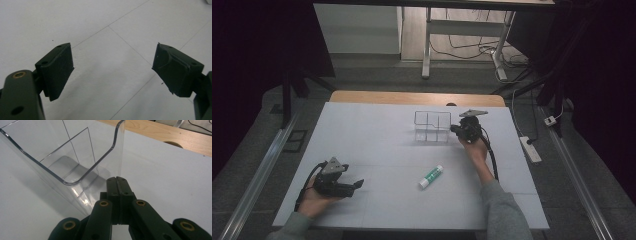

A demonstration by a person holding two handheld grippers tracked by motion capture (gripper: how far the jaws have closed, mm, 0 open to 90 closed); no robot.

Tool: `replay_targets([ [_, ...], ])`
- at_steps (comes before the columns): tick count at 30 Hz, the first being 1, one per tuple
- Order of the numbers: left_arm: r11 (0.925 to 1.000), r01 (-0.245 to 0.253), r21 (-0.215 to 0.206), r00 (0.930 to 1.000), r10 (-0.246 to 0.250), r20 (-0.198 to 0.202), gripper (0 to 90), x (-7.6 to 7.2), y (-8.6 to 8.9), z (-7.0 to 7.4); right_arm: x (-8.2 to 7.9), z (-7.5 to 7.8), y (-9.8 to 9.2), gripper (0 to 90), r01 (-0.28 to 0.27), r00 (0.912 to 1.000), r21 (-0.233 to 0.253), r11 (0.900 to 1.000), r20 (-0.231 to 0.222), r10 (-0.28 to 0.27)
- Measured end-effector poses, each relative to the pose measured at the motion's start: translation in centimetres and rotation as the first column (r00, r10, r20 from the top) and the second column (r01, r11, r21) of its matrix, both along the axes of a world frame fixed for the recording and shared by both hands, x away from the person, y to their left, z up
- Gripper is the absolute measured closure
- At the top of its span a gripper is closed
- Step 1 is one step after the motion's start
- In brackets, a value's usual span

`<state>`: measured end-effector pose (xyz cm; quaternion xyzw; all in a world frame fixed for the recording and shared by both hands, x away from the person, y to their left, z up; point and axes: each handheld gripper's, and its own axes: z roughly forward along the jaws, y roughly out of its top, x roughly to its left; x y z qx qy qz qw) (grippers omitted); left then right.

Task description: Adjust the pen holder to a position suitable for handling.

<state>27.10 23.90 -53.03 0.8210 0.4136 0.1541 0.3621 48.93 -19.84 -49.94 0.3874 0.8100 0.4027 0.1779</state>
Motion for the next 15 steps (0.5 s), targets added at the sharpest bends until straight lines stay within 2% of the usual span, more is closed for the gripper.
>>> replay_targets([
  [7, 1.0000, -0.001, 0.001, 1.0000, 0.001, 0.001, 16.2, -0.1, 0.0, 0.0, -0.1, 0.3, 1.1, 88.7, -0.020, 0.9998, -0.002, 1.000, 0.006, 0.020],
  [15, 1.0000, -0.006, 0.003, 1.0000, 0.006, 0.001, 16.2, -0.2, 0.1, 0.0, 0.0, -0.2, 2.8, 88.8, -0.055, 0.9985, -0.009, 0.998, 0.000, 0.055],
])
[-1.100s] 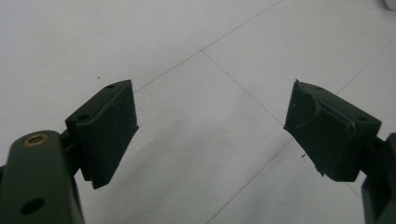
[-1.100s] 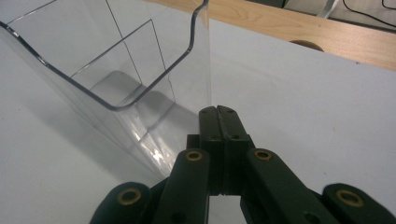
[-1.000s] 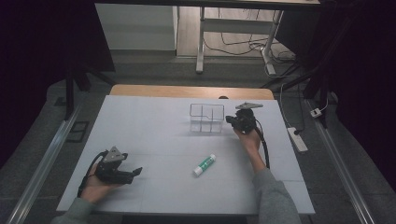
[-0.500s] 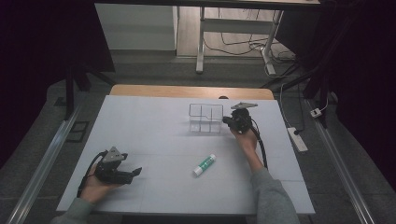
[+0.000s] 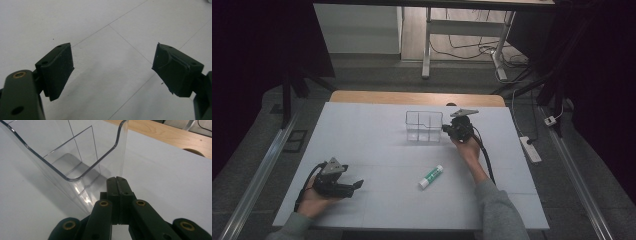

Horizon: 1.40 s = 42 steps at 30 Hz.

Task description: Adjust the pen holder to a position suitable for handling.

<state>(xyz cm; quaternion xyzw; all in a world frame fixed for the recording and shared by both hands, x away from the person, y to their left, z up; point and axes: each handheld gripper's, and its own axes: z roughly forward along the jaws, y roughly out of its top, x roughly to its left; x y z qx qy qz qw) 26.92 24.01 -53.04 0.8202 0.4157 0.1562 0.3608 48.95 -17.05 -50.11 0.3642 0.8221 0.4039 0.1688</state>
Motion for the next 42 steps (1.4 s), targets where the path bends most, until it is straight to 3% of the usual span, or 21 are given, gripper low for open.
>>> replay_targets([
  [20, 0.9999, -0.013, 0.008, 0.9999, 0.013, -0.007, 16.2, -0.1, 0.1, -0.1, 0.4, -0.5, 3.6, 88.6, -0.074, 0.9972, 0.045, 0.996, -0.010, 0.075],
  [35, 1.0000, -0.006, 0.002, 1.0000, 0.006, -0.005, 16.8, -0.1, 0.4, -0.2, -0.4, 0.6, 2.5, 88.6, -0.090, 0.9958, 0.013, 0.996, -0.016, 0.090],
  [39, 1.0000, -0.001, 0.003, 1.0000, 0.001, -0.002, 17.2, -0.2, 0.4, -0.1, -1.2, 1.0, 2.1, 71.7, -0.123, 0.9924, -0.016, 0.992, -0.004, 0.123],
  [42, 1.0000, -0.001, 0.003, 1.0000, 0.001, 0.000, 17.2, -0.2, 0.4, -0.1, -1.9, 1.5, 1.6, 58.3, -0.150, 0.9887, 0.012, 0.989, -0.008, 0.150],
])
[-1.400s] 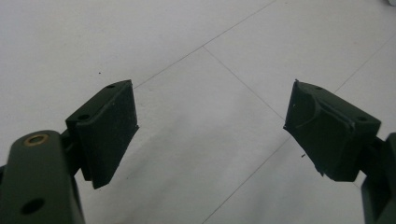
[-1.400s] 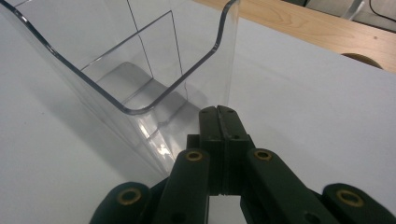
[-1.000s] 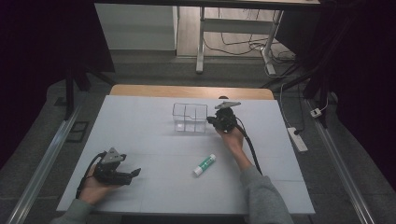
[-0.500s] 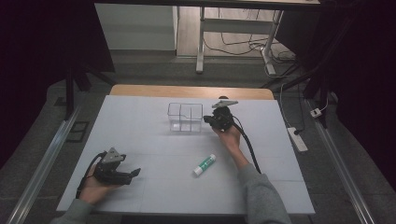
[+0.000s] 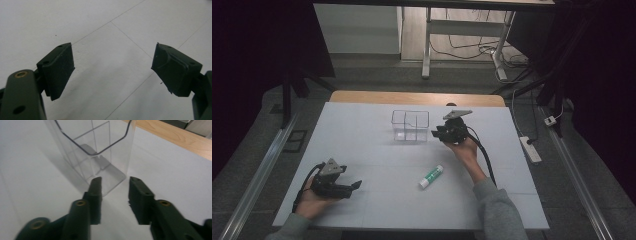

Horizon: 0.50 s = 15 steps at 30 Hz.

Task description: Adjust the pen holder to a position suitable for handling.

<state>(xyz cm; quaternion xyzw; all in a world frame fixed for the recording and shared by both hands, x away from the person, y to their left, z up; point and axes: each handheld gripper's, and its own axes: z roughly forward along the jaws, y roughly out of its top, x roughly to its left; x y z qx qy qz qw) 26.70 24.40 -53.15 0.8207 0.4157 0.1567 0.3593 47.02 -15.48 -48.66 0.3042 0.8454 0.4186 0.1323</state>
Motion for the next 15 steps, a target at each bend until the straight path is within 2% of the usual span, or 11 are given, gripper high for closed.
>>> replay_targets([
  [3, 1.0000, -0.002, 0.001, 1.0000, 0.002, 0.000, 17.2, 0.0, 0.0, 0.0, -0.7, 0.6, -0.6, 50.3, -0.022, 0.9996, 0.014, 1.000, -0.019, 0.022],
  [6, 1.0000, -0.003, 0.001, 1.0000, 0.003, 0.000, 17.2, 0.0, 0.0, 0.0, -1.5, 1.1, -1.2, 46.1, -0.046, 0.9986, 0.028, 0.999, -0.024, 0.047],
  [12, 1.0000, -0.005, 0.001, 1.0000, 0.005, -0.001, 17.2, 0.0, 0.0, 0.0, -2.7, 1.6, -2.3, 43.2, -0.061, 0.9981, 0.002, 0.998, 0.006, 0.061],
  [15, 1.0000, -0.004, 0.000, 1.0000, 0.004, 0.000, 17.2, 0.0, 0.0, 0.0, -3.2, 1.7, -3.0, 42.0, -0.063, 0.9980, 0.010, 0.998, -0.001, 0.063],
])
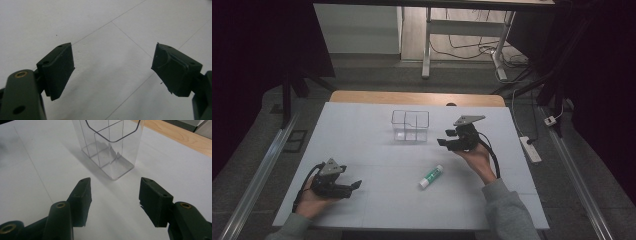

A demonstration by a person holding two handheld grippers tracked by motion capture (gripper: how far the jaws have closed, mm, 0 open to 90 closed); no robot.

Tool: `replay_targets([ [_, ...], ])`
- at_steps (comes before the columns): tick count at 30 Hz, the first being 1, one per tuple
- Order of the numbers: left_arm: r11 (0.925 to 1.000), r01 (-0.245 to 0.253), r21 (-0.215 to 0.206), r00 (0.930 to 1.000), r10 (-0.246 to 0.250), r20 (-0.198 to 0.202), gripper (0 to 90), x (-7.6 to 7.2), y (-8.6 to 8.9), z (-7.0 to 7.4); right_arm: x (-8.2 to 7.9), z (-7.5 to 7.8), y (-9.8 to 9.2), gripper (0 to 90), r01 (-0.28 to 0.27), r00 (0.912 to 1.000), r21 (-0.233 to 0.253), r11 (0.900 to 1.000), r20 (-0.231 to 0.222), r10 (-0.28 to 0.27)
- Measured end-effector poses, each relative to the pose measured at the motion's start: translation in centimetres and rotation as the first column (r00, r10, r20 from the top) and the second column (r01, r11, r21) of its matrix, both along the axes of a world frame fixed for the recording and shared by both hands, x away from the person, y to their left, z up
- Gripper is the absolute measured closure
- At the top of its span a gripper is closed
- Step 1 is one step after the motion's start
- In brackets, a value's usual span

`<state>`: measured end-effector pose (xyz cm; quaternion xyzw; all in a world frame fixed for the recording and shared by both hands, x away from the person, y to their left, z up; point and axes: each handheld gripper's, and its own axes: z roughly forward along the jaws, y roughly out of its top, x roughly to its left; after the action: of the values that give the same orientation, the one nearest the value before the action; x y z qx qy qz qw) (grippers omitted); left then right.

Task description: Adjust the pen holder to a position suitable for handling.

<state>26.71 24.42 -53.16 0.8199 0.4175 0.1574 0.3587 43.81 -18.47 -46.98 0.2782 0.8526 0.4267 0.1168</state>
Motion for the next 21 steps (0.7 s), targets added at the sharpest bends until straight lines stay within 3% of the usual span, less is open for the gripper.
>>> replay_targets([
  [7, 1.0000, -0.002, -0.001, 1.0000, 0.002, -0.001, 17.1, 0.0, 0.0, 0.0, -0.8, 0.3, -0.8, 39.0, -0.041, 0.9991, -0.012, 0.999, 0.009, 0.041],
  [21, 1.0000, 0.003, 0.004, 1.0000, -0.003, -0.002, 17.2, 0.2, -0.1, -0.1, -2.3, 0.6, -0.3, 34.1, -0.153, 0.9882, -0.060, 0.986, 0.000, 0.153],
])
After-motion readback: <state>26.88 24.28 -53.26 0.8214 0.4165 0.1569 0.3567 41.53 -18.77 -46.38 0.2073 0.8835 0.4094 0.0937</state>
